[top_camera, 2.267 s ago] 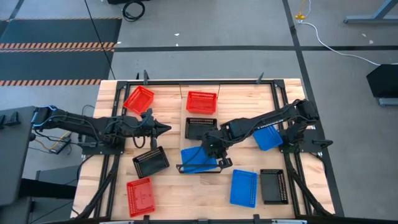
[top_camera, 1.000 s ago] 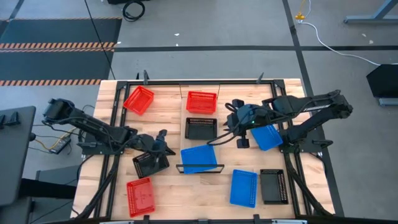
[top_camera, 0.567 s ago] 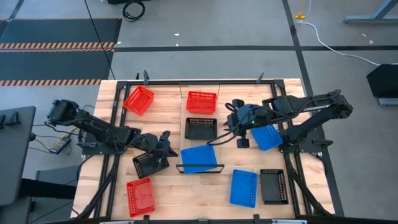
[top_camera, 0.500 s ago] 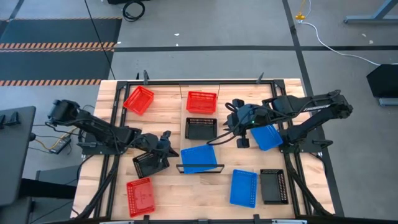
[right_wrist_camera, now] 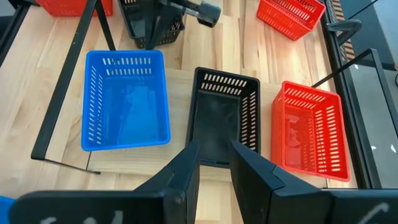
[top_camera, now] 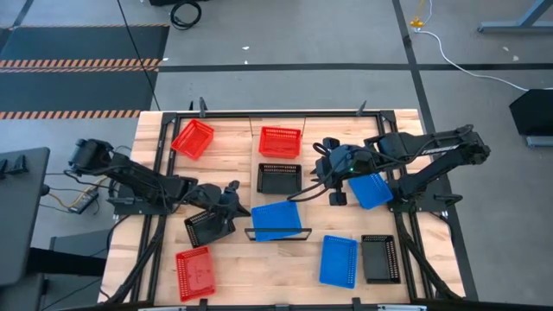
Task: Stack baskets on shelf by color
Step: Adjust the blue bin on the shelf, then stack the top blue bin on top of the blue bin on the shelf
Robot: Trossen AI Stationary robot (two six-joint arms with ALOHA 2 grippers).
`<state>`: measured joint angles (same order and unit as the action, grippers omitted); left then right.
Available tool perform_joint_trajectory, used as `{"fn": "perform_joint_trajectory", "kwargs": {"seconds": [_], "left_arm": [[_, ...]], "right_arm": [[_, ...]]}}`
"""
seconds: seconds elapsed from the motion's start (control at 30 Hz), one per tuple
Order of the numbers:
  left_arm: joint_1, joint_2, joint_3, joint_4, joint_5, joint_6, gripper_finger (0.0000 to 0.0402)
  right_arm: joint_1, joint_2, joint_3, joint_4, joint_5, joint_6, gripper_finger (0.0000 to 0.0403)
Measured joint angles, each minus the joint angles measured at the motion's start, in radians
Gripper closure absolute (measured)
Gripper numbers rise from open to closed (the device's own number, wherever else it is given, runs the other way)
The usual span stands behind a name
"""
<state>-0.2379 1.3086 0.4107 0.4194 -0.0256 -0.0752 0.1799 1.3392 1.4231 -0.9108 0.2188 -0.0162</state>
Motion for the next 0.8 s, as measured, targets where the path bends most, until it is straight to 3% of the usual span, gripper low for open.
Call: {"fn": "perform_joint_trajectory", "kwargs": {"seconds": [0.3, 0.8], "left_arm": [[0.031, 0.033, 0.0, 0.089, 0.008, 0.017, 0.0385], [0.052, 0.033, 0.0, 0.037, -0.013, 0.001, 0.0383]], "right_arm": [[0.0, 0.0, 0.0, -0.002, 0.0, 0.007, 0.0309], [0.0, 0.0, 0.0, -0.013, -0.001, 0.024, 0.0309]]}}
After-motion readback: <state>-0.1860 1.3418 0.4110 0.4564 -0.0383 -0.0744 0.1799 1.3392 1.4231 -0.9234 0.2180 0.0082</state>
